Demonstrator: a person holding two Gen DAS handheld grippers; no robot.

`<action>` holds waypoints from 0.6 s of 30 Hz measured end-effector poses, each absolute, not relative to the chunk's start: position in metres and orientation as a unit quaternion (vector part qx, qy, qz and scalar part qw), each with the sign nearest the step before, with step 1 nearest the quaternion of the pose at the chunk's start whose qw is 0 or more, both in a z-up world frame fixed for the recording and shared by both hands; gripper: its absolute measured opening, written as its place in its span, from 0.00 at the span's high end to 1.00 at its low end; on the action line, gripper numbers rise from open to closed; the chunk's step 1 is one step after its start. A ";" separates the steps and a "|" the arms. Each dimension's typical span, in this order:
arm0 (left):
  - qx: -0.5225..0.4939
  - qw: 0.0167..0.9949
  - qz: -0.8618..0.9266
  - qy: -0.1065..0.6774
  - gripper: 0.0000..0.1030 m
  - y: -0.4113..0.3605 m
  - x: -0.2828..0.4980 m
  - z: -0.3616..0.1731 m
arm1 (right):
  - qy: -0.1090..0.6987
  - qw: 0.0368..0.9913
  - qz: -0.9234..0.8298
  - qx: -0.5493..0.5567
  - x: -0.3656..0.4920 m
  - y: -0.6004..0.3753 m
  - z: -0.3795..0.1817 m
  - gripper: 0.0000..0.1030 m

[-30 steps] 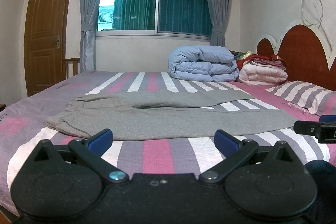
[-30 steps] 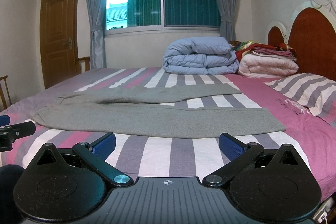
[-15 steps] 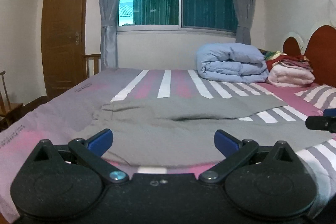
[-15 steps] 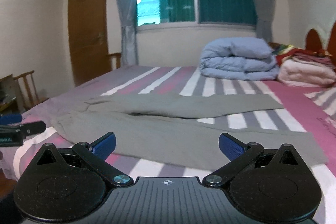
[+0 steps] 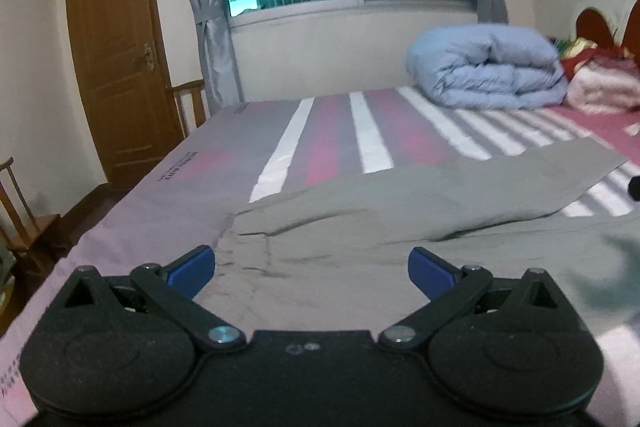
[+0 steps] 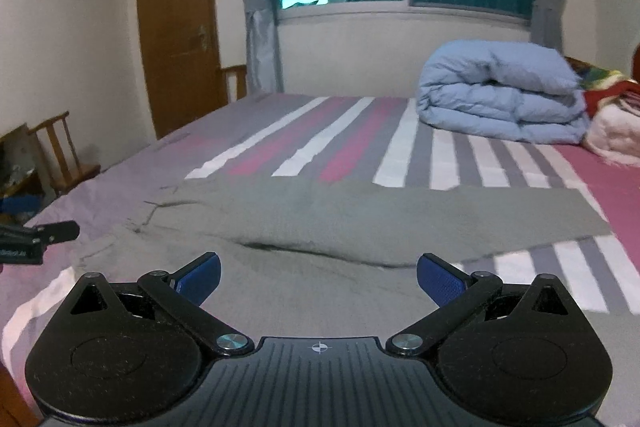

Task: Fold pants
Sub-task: 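Lower both grippers onto the sweatpants hem and close them on the fabric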

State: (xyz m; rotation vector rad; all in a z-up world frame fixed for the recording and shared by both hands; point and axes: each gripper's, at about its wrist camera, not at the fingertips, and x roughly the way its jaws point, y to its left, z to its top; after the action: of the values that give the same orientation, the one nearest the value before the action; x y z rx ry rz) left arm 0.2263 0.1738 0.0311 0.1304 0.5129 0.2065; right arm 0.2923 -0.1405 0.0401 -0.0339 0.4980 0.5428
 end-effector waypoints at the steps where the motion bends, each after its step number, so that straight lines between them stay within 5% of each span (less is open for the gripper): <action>1: 0.068 0.958 0.101 0.258 0.06 0.179 0.235 0.028 | 0.246 0.931 0.270 -0.017 0.303 -0.135 0.037 0.00; 8: 0.059 0.951 0.063 0.298 0.07 0.245 0.316 0.003 | 0.239 0.926 0.291 -0.040 0.386 -0.089 0.024 0.00; 11: 0.041 0.942 0.039 0.330 0.17 0.282 0.358 -0.009 | 0.238 0.920 0.306 -0.052 0.432 -0.067 0.019 0.00; 15: 0.026 0.929 0.029 0.368 0.26 0.320 0.406 -0.029 | 0.254 0.910 0.316 -0.083 0.491 -0.038 0.007 0.33; 18: 0.021 0.923 0.037 0.381 0.19 0.332 0.434 -0.042 | 0.260 0.907 0.318 -0.095 0.532 -0.023 -0.007 0.33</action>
State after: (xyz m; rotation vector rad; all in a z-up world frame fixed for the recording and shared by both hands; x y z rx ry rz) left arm 0.4338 0.3324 -0.0419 0.0435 0.7830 0.0761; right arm 0.5321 -0.0233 -0.0066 -0.1954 0.5360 0.6573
